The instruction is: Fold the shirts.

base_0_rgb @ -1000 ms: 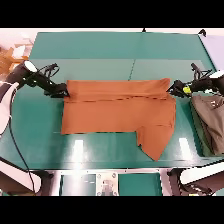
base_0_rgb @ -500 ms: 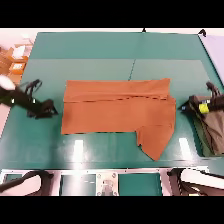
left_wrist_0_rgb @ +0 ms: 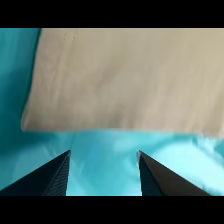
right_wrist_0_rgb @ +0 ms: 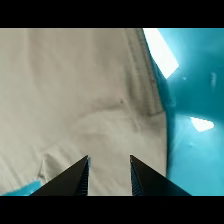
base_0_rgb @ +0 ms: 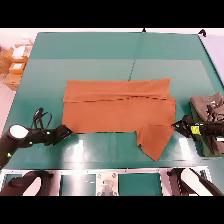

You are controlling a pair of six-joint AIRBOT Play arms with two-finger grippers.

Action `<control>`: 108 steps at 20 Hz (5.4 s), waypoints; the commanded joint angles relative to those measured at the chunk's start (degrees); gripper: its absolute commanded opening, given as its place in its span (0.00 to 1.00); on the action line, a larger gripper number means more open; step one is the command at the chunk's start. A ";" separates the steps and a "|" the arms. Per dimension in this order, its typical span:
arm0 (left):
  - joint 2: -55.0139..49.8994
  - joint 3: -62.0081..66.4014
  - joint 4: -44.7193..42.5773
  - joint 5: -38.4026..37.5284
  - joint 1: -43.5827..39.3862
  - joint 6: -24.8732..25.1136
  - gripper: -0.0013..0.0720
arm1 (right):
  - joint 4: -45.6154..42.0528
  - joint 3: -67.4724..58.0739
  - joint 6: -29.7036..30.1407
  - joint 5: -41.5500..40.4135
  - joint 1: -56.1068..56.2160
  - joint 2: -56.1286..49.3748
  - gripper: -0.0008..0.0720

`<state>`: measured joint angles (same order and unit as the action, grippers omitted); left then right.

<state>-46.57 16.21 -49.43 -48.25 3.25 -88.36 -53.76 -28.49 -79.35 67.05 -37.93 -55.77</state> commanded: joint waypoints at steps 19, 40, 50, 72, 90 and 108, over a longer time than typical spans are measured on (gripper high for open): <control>-3.34 -4.83 15.04 30.21 -15.56 -2.64 0.05 | 1.01 1.57 -2.34 1.14 -0.04 1.18 0.72; -2.73 7.30 -16.41 -1.88 -10.56 -11.34 0.04 | -13.53 3.63 -13.53 4.44 5.97 5.99 0.03; -4.15 26.64 -24.06 -14.32 -10.16 -10.32 0.04 | -6.60 -8.94 -12.72 9.01 6.05 11.72 0.03; -52.00 80.81 -24.65 -12.41 -4.31 -2.16 0.93 | -4.15 -63.25 2.62 8.87 13.38 -46.25 0.82; -52.02 81.74 -15.34 -23.89 -2.99 -0.48 0.07 | 5.97 -66.14 12.04 18.88 16.02 -58.45 0.04; -69.00 82.42 -1.27 10.62 -41.94 2.69 0.05 | 6.64 -72.65 2.75 30.29 28.33 -32.22 0.04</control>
<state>-114.32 98.30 -55.86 -41.50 -36.45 -86.41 -46.89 -101.08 -75.05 97.78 -12.80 -89.95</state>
